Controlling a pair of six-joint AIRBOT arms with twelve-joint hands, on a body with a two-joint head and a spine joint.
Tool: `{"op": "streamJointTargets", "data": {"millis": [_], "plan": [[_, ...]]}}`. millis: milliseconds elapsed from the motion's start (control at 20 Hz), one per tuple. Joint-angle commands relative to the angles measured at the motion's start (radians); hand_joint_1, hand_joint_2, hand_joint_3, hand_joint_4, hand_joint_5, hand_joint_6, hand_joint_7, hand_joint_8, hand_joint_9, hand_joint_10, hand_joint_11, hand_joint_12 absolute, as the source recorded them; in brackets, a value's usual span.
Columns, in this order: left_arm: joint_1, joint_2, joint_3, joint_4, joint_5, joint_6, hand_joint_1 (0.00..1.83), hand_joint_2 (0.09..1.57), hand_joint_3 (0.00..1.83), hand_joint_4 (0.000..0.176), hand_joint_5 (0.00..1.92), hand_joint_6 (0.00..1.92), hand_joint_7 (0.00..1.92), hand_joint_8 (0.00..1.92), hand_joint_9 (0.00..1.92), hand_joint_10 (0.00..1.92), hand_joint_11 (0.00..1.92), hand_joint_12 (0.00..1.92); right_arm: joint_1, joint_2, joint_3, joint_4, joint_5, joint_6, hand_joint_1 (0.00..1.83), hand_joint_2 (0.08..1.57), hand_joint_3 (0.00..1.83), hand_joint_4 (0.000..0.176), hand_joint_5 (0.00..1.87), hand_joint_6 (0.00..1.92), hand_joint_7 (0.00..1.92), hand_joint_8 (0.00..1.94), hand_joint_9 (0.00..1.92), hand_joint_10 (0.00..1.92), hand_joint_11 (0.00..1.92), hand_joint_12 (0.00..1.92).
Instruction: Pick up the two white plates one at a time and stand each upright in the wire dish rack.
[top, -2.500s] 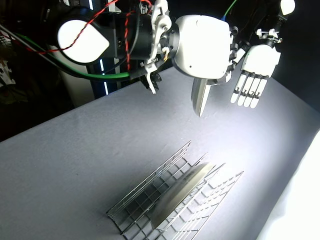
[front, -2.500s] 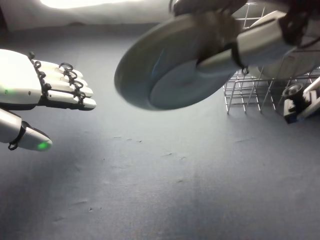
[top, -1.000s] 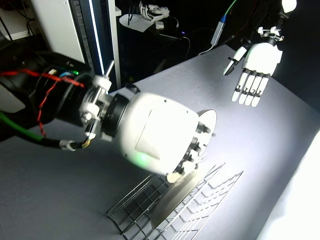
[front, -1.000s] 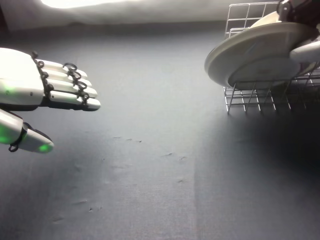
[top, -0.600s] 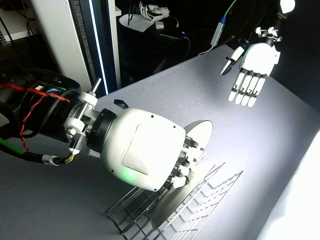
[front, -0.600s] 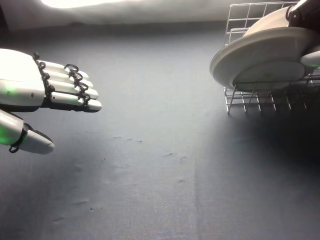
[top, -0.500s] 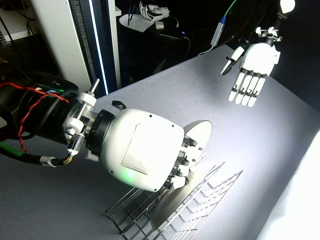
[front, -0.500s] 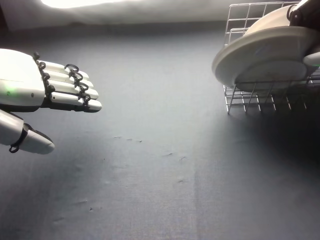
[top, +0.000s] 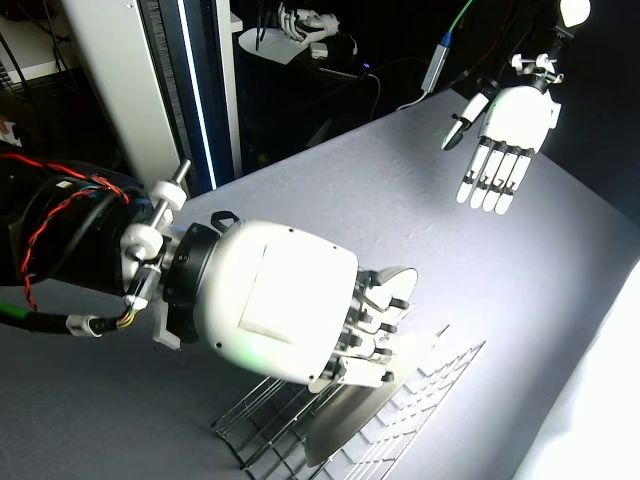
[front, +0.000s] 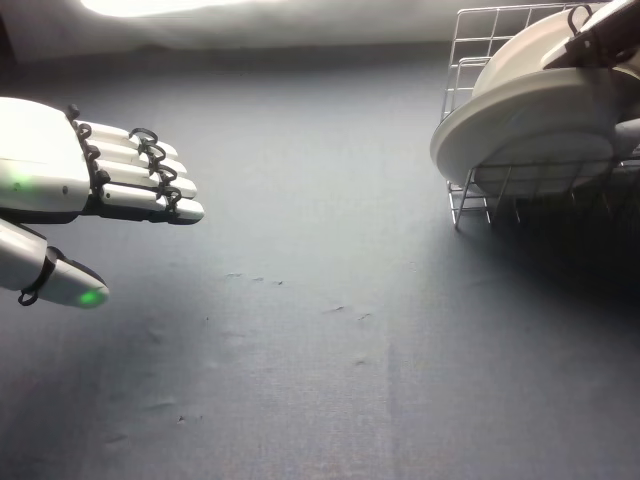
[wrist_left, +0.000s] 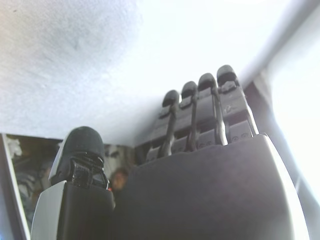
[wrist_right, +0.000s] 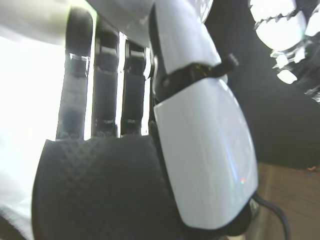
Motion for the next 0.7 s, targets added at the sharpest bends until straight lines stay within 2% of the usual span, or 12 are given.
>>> {"op": "streamJointTargets", "data": {"millis": [0, 100, 200, 300, 450, 500, 650], "plan": [[-0.008, 0.004, -0.001, -0.058, -0.016, -0.001, 0.00, 1.33, 0.00, 0.000, 0.00, 0.00, 0.00, 0.00, 0.00, 0.00, 0.00, 0.00, 0.015, 0.006, 0.002, 0.019, 0.117, 0.004, 1.37, 0.97, 0.00, 0.000, 0.73, 0.00, 0.83, 0.00, 0.80, 0.06, 0.34, 1.21], [-0.008, -0.002, -0.003, -0.056, -0.013, -0.001, 0.00, 1.34, 0.00, 0.000, 0.00, 0.00, 0.00, 0.00, 0.00, 0.00, 0.00, 0.00, 0.023, 0.006, 0.002, -0.006, 0.134, 0.004, 1.31, 0.95, 0.00, 0.000, 0.68, 0.00, 0.78, 0.00, 0.76, 0.04, 0.29, 1.20], [-0.007, -0.003, -0.006, -0.053, -0.011, -0.001, 0.00, 1.34, 0.00, 0.000, 0.00, 0.00, 0.00, 0.00, 0.00, 0.00, 0.00, 0.00, 0.040, 0.006, -0.003, -0.033, 0.142, 0.004, 1.27, 0.95, 0.00, 0.000, 0.56, 0.00, 0.64, 0.00, 0.66, 0.00, 0.16, 1.23], [0.000, -0.001, -0.005, -0.053, -0.013, 0.000, 0.00, 1.33, 0.00, 0.000, 0.03, 0.01, 0.00, 0.00, 0.00, 0.00, 0.01, 0.00, 0.065, 0.007, -0.014, -0.048, 0.145, 0.004, 1.15, 0.96, 0.00, 0.000, 0.38, 0.00, 0.44, 0.00, 0.45, 0.00, 0.01, 1.22], [0.004, -0.003, 0.020, -0.053, -0.014, 0.001, 0.00, 1.33, 0.00, 0.000, 0.03, 0.01, 0.00, 0.00, 0.00, 0.00, 0.00, 0.00, 0.099, 0.006, -0.033, -0.128, 0.161, 0.005, 1.01, 0.99, 0.01, 0.000, 0.15, 0.00, 0.23, 0.00, 0.24, 0.00, 0.00, 1.00], [0.004, -0.002, 0.021, -0.053, -0.014, 0.008, 0.00, 1.34, 0.00, 0.000, 0.00, 0.00, 0.00, 0.00, 0.00, 0.00, 0.00, 0.00, 0.107, 0.006, -0.039, -0.182, 0.185, 0.005, 0.99, 1.00, 0.01, 0.000, 0.12, 0.00, 0.20, 0.00, 0.20, 0.00, 0.00, 0.94], [0.014, -0.002, 0.021, -0.053, -0.015, 0.010, 0.00, 1.34, 0.00, 0.000, 0.01, 0.01, 0.00, 0.00, 0.00, 0.00, 0.00, 0.00, 0.117, 0.006, -0.045, -0.329, 0.252, 0.005, 0.87, 1.01, 0.01, 0.000, 0.08, 0.00, 0.16, 0.00, 0.18, 0.00, 0.00, 0.90]]}}
